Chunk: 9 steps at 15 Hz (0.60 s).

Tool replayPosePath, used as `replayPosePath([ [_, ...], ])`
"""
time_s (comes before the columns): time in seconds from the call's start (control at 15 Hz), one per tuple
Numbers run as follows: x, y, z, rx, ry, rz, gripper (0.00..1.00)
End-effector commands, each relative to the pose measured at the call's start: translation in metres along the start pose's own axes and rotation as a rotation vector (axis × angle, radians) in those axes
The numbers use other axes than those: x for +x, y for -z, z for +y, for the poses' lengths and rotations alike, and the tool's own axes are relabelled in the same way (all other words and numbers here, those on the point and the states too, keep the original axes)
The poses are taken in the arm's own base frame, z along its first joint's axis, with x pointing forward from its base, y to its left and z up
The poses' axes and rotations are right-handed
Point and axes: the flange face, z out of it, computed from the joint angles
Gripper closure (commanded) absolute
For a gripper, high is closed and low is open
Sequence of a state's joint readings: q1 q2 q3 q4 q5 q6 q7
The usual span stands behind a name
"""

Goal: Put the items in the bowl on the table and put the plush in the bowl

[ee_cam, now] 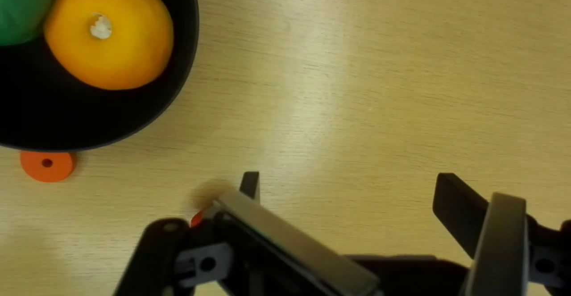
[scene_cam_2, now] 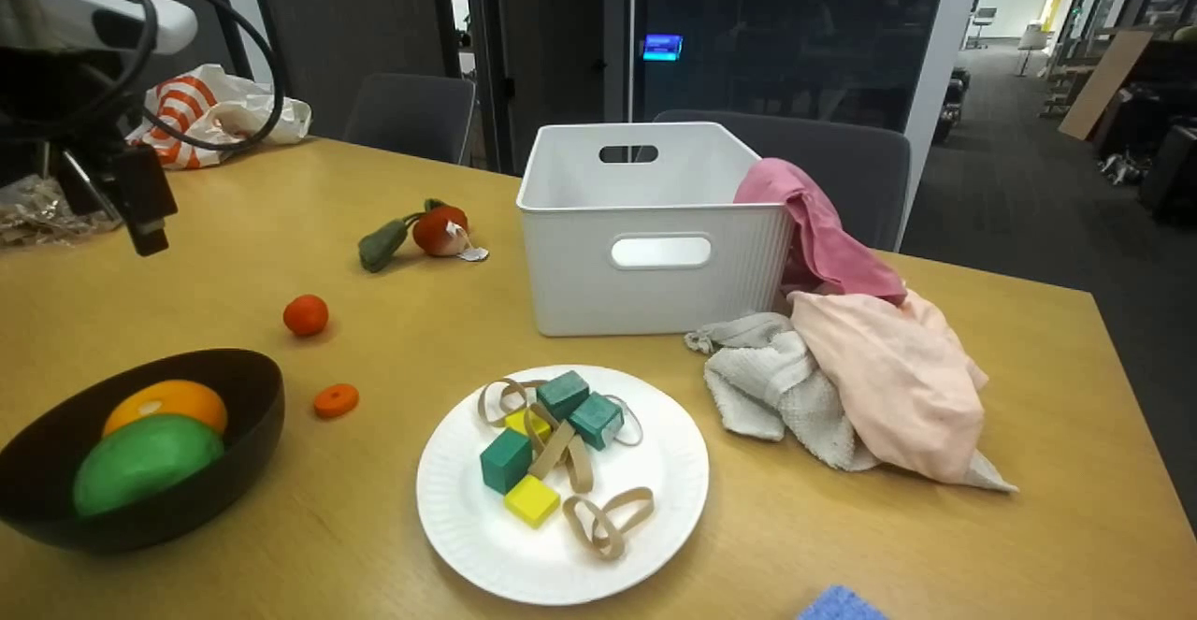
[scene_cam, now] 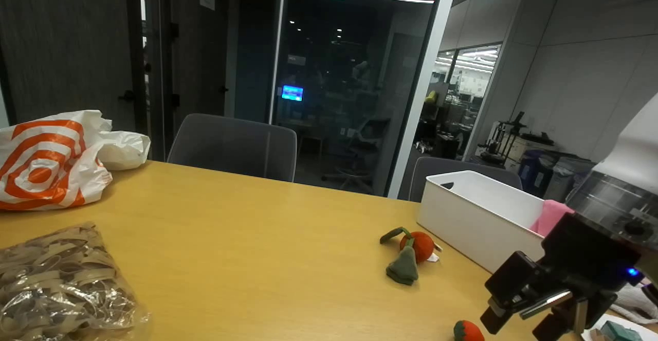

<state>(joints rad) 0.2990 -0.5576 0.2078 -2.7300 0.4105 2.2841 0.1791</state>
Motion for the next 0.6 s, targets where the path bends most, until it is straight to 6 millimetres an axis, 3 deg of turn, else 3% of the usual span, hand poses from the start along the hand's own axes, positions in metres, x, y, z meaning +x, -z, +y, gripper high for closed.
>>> replayPosePath([
  [0.0,0.0,0.001,0.0,0.0,0.0,-0.001,0.0],
  [0.2,0.0,0.007,0.01,0.004,-0.04,0.007,0.0],
  [0.4,-0.003,0.017,0.038,0.019,-0.128,0.004,0.0],
  [0.53,0.006,0.028,0.054,0.032,-0.188,-0.007,0.0],
])
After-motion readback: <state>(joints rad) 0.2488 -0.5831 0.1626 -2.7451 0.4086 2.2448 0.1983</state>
